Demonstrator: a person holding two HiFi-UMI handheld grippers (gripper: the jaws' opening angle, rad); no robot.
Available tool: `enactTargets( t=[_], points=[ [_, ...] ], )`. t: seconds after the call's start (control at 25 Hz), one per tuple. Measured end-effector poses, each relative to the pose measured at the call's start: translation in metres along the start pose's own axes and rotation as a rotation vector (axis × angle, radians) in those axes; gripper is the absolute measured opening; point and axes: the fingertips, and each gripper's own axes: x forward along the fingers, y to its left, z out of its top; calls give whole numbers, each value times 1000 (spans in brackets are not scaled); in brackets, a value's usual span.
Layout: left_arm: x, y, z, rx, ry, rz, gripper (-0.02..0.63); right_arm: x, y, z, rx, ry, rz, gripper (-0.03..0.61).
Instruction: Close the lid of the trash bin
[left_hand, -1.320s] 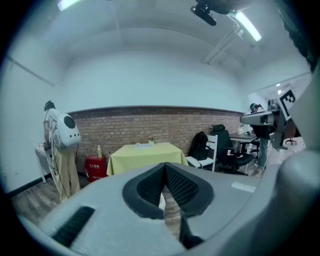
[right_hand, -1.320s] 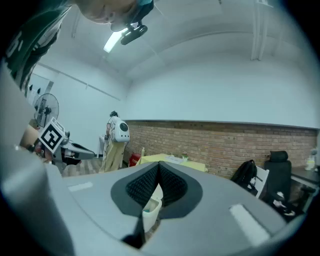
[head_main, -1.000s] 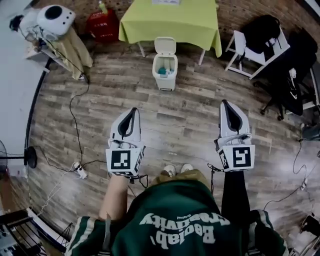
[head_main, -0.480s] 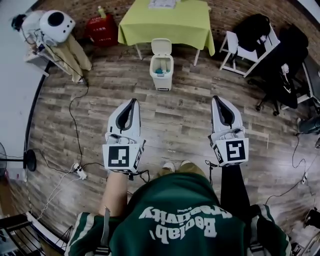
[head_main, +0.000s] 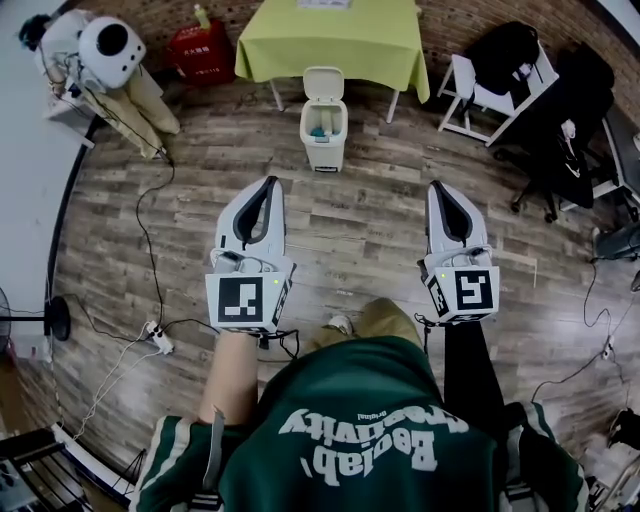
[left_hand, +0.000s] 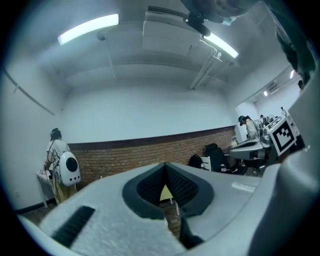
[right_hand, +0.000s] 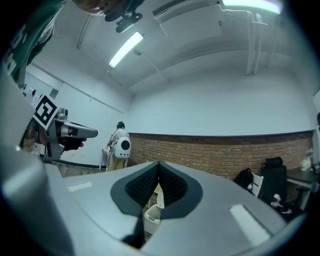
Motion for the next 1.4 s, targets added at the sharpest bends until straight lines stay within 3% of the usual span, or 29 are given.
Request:
enactTargets(
  t=[0.12, 0.48, 0.96, 1.4],
  points=[
    [3, 6, 0, 36, 7, 28, 9, 6, 4, -4, 5, 9, 16, 67],
    [36, 18, -5, 17, 22, 30, 60, 40, -3, -19, 13, 29, 33, 66],
    [107, 47, -24, 16, 45, 32, 58, 120, -32, -27, -16, 31, 74, 67],
    [204, 61, -19, -18, 31, 60, 46, 202, -82, -31, -7, 18, 122, 67]
  ],
)
